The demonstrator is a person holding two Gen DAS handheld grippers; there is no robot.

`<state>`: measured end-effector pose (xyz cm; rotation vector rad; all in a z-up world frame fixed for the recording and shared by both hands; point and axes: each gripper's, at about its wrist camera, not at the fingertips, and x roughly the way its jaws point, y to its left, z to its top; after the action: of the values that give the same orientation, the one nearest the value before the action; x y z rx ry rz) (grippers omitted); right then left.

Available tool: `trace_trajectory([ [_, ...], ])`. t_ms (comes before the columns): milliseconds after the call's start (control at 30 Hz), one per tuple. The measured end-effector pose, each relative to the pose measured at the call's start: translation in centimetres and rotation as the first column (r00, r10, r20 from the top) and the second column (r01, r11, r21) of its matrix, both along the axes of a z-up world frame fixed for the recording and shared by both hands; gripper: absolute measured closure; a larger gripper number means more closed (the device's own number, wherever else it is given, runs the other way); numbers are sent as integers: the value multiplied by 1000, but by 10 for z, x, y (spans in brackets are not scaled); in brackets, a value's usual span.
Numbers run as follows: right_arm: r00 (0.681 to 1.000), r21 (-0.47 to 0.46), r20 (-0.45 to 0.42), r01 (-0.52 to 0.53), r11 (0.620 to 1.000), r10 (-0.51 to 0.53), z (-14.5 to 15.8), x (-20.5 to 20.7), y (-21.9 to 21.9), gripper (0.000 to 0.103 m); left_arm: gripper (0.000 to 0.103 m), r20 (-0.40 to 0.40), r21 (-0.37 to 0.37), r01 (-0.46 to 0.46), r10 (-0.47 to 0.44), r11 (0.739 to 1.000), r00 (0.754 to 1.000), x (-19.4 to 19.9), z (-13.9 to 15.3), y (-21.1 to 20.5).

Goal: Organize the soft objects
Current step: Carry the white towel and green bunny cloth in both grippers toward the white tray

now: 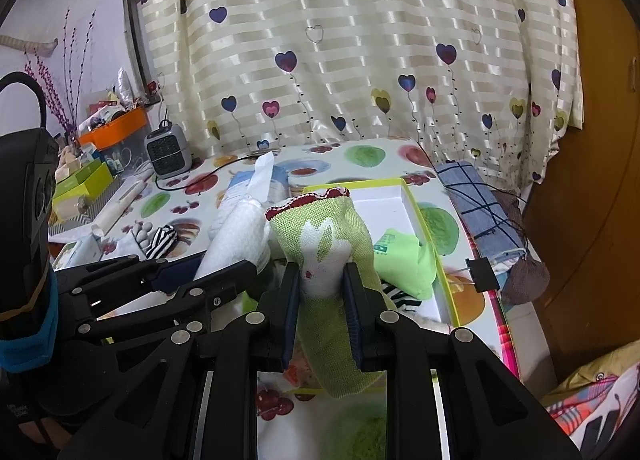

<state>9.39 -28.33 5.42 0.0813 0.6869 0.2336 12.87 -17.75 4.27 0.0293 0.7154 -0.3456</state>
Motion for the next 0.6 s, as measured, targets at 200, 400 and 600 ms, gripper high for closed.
trace_trajectory([
  [200,1000,12,-8,11,1000,-11,-5,7,-10,81,81,-10,-1,3,-3,1000,1000,9,-3,-4],
  [400,999,29,-15,47,998,-47,-8,15,-26,81,81,-20,-3,-2,2,1000,1000,21,-6,-7],
  [600,998,38,-23,55,998,-54,-13,23,-32,81,81,-36,-3,4,-4,1000,999,37,-10,-11],
])
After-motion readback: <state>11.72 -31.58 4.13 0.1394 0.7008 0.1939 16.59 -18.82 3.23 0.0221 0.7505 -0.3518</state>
